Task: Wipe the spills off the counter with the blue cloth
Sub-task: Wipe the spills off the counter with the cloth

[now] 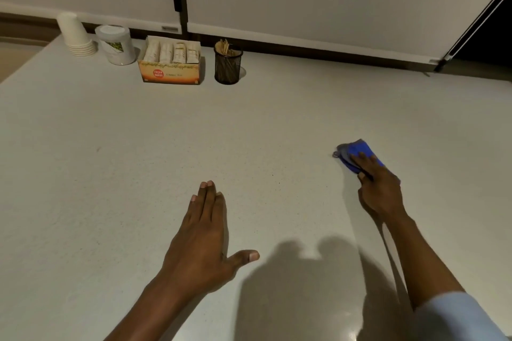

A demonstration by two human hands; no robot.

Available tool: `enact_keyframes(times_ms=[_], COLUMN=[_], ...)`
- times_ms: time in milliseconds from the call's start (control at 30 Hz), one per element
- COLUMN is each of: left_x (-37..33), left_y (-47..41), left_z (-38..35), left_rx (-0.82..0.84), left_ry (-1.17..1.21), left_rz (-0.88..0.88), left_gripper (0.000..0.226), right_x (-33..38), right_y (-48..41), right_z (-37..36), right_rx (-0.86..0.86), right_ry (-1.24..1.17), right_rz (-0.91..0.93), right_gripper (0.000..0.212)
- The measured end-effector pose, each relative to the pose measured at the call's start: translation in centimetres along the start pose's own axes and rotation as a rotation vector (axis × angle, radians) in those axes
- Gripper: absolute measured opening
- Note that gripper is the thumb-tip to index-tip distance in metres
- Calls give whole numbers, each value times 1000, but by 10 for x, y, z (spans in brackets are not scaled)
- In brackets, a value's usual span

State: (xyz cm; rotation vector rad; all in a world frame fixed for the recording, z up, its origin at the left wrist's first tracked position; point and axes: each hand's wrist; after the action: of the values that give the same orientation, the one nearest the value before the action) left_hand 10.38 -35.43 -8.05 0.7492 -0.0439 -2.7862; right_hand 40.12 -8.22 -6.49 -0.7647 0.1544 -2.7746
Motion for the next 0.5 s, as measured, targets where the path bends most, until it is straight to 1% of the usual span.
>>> enact_keyframes(times_ms=[67, 133, 233, 267, 333, 367, 433, 500], left_x=[-2, -2, -2, -2, -3, -3, -4, -5], left_y=[1, 2, 2, 2, 1, 1, 1, 2], left_z=[-2, -2, -3, -3, -3, -2, -1, 1], left_rx=[-8, -18, -13, -10, -3, -2, -2, 3], left_ry=[2, 14, 19, 20, 27, 33, 39, 40], left_rz=[5, 10, 14, 17, 20, 23, 28, 36], left_gripper=[144, 143, 143, 143, 143, 143, 143, 145], right_x=[4, 19, 59, 75, 106, 120, 141, 148], right_y=[-23, -37, -47, -46, -32, -20, 16, 55], right_z=[-10, -25, -47, -55, -70, -76, -83, -84], right_rx=[-2, 19, 106, 146, 218, 245, 322, 359], right_ry=[-23, -24, -86, -62, 42, 51, 3, 1], right_rz=[-12, 24, 94, 140, 266, 345, 470, 555], right_gripper=[49, 48, 48, 50, 56, 59, 70, 84])
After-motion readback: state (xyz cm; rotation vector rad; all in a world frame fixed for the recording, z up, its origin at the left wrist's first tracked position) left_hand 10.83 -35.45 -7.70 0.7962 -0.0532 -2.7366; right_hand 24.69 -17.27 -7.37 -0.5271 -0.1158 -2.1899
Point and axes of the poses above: each hand's wrist, its own y-axis away from the middle knuckle, its own z-axis out of the back of the hand, x = y × z, and after that the axes turned 4 degrees about y, right-handed
